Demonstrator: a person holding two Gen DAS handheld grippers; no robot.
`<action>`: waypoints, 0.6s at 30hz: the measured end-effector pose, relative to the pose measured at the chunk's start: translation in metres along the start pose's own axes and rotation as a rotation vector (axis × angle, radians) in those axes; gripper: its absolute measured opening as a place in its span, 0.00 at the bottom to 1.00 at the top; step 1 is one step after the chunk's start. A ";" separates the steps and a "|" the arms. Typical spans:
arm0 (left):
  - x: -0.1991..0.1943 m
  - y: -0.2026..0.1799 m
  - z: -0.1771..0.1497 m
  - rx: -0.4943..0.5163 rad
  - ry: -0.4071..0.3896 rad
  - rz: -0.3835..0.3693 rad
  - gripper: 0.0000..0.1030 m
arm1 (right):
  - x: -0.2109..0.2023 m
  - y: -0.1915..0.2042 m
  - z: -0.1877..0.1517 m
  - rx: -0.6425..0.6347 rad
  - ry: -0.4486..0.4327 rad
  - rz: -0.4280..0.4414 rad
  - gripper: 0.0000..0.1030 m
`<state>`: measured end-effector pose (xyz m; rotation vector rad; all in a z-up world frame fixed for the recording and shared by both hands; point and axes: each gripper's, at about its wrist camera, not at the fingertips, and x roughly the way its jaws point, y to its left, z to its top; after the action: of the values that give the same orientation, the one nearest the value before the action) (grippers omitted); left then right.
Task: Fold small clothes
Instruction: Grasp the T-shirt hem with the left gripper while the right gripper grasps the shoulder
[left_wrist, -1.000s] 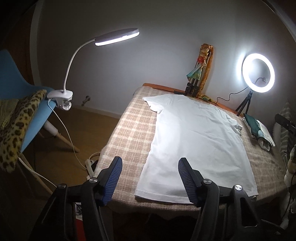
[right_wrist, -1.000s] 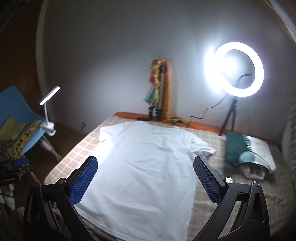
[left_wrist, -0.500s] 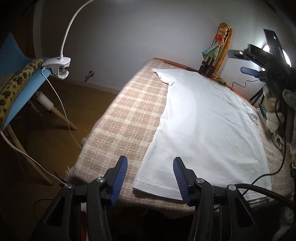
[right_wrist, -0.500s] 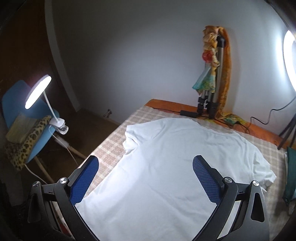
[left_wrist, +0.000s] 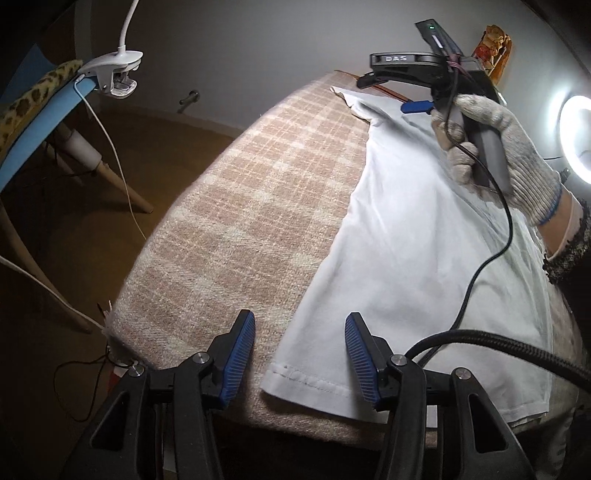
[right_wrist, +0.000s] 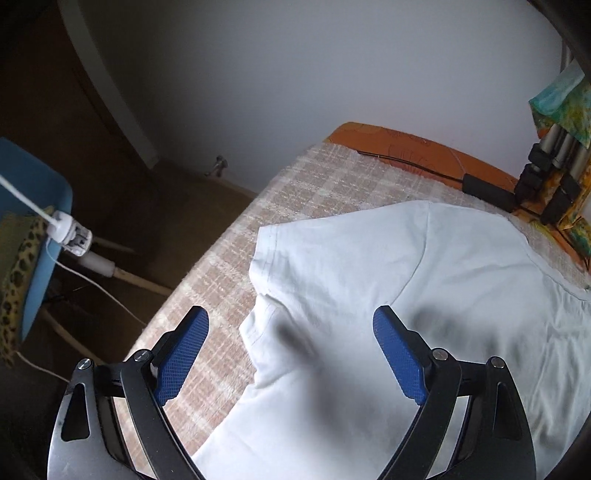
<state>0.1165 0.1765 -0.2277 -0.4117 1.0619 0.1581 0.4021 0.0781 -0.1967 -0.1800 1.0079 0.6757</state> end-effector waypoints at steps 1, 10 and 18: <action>0.001 -0.002 0.002 0.003 0.009 -0.006 0.50 | 0.007 0.001 0.003 0.005 0.011 -0.010 0.88; -0.005 -0.003 -0.004 -0.038 0.005 -0.035 0.44 | 0.039 0.005 0.015 -0.040 0.072 -0.147 0.88; -0.008 -0.007 -0.008 -0.012 -0.002 -0.080 0.09 | 0.025 0.006 0.010 -0.112 0.040 -0.208 0.26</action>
<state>0.1085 0.1673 -0.2219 -0.4644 1.0407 0.0939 0.4148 0.0976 -0.2106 -0.3921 0.9746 0.5399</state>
